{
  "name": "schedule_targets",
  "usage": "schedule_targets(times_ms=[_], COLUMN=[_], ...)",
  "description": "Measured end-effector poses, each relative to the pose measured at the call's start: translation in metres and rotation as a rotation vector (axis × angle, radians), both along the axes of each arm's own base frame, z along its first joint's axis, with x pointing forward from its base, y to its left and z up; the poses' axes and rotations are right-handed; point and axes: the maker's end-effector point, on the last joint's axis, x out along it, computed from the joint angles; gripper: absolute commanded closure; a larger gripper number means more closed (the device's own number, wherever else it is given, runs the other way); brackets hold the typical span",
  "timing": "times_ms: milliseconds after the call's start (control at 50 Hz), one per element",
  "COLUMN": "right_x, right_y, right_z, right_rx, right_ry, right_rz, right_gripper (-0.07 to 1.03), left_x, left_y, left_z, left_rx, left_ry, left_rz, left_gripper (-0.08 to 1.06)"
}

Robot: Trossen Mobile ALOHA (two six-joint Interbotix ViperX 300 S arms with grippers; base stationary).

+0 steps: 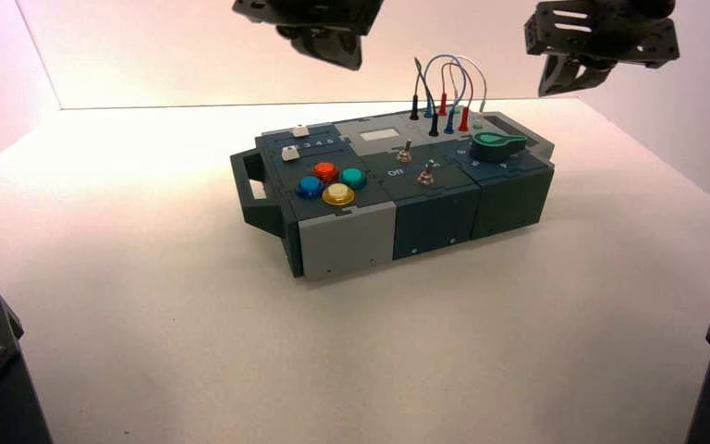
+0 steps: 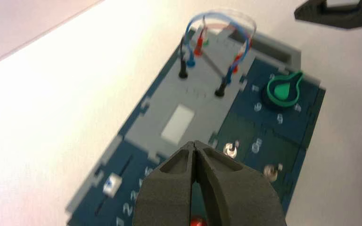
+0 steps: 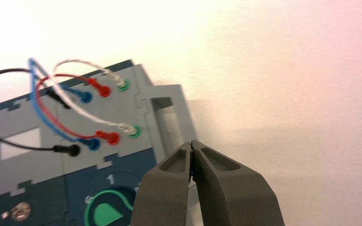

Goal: Flip the top switch off with the left gripper.

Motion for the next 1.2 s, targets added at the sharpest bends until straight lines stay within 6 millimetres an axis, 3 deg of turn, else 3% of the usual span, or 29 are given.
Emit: schedule_targets(times_ms=[200,300,460,800,1200], right_x=[0.0,-0.001,0.0,0.003,0.017], right_y=[0.001,0.0,0.001,-0.001,0.0], right_z=[-0.004,-0.013,-0.021,-0.024,-0.031], right_rx=[-0.002,-0.004,-0.005,-0.01,-0.01], right_ry=[0.008,0.034,0.054,0.057,0.065], right_rz=[0.002,-0.001,-0.003,-0.008,-0.011], right_gripper=[0.98,0.98,0.98,0.98,0.98], left_x=[0.01,0.011,0.001,-0.012,-0.017], left_y=[-0.012,-0.02,-0.038,-0.06,-0.065], left_z=[-0.001,-0.016,-0.03,-0.04,-0.062], left_rx=[-0.001,0.019,0.04,0.065,0.109], left_ry=[-0.007,0.016,0.038,0.072,0.123], left_rz=[-0.009,-0.021,-0.066,-0.125,-0.144], left_gripper=[1.0,1.0,1.0,1.0,1.0])
